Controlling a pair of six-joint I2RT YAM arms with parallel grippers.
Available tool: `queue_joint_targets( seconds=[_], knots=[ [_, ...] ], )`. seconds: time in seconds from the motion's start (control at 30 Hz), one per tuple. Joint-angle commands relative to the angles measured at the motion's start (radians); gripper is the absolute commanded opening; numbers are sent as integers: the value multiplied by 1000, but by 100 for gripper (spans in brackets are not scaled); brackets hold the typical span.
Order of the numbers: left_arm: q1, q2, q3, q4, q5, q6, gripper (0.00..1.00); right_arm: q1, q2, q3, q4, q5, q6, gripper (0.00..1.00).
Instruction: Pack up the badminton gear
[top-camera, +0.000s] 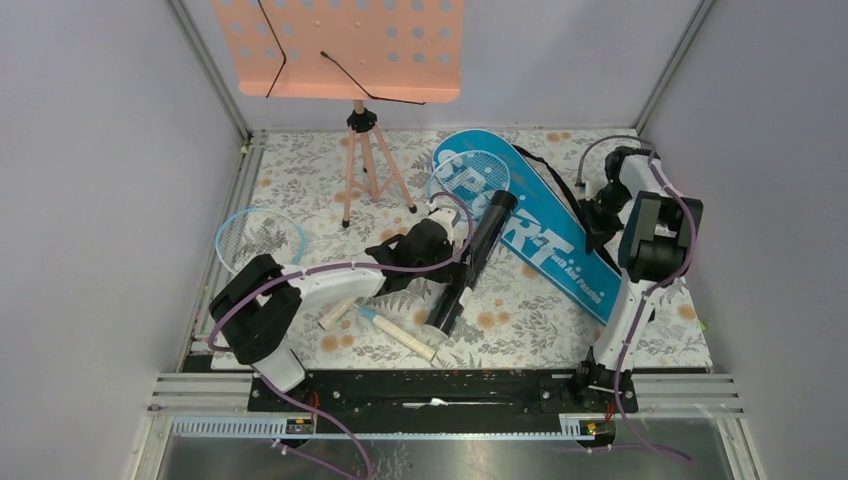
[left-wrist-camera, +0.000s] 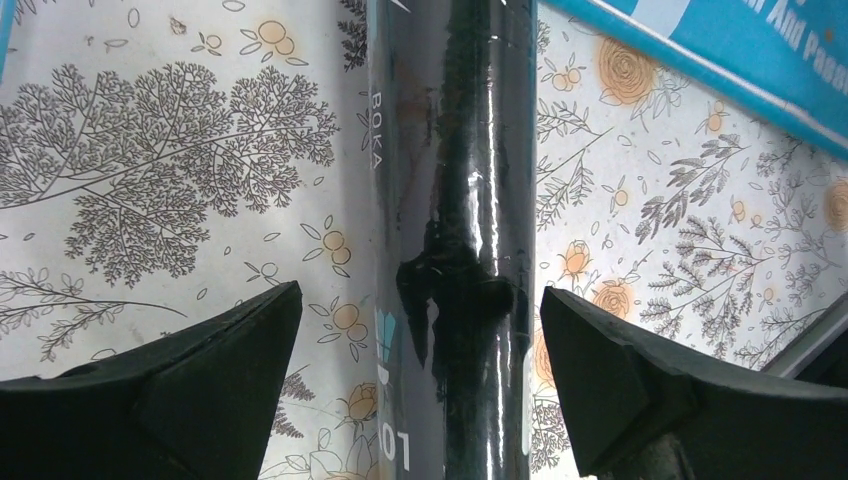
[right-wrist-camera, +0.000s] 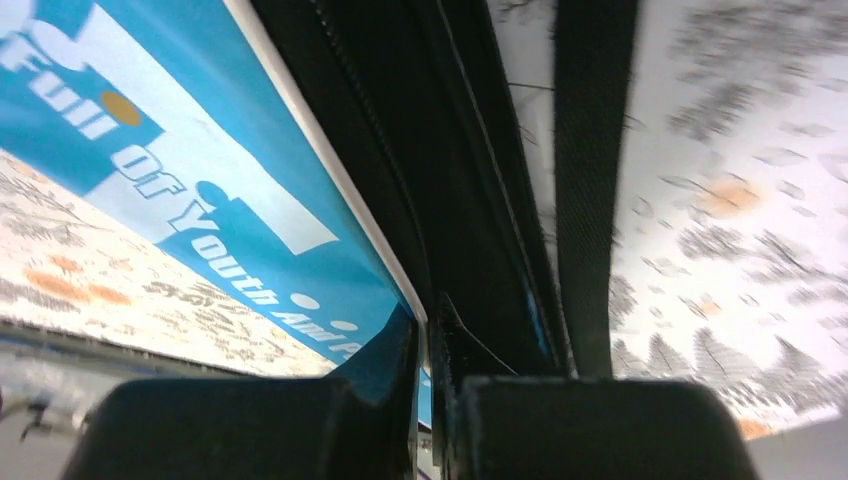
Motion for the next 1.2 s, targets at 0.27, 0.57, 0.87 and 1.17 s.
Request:
queue_joint_targets(
  seconds=[0.27,0.57,0.87,1.17],
  knots=[
    [4,-53,-25,76,44,-15,99,2,-603,-160,435,149,410,0],
    [4,-20,22,107,133,-41,99,4,-838,-178,469,111,498,0],
    [4,4,24,143,193,-55,99,5,-852,-6,489,17,487,0],
    [4,-110,-2,123,184,-61,99,227,-988,-253,523,-31,375,0]
  ],
)
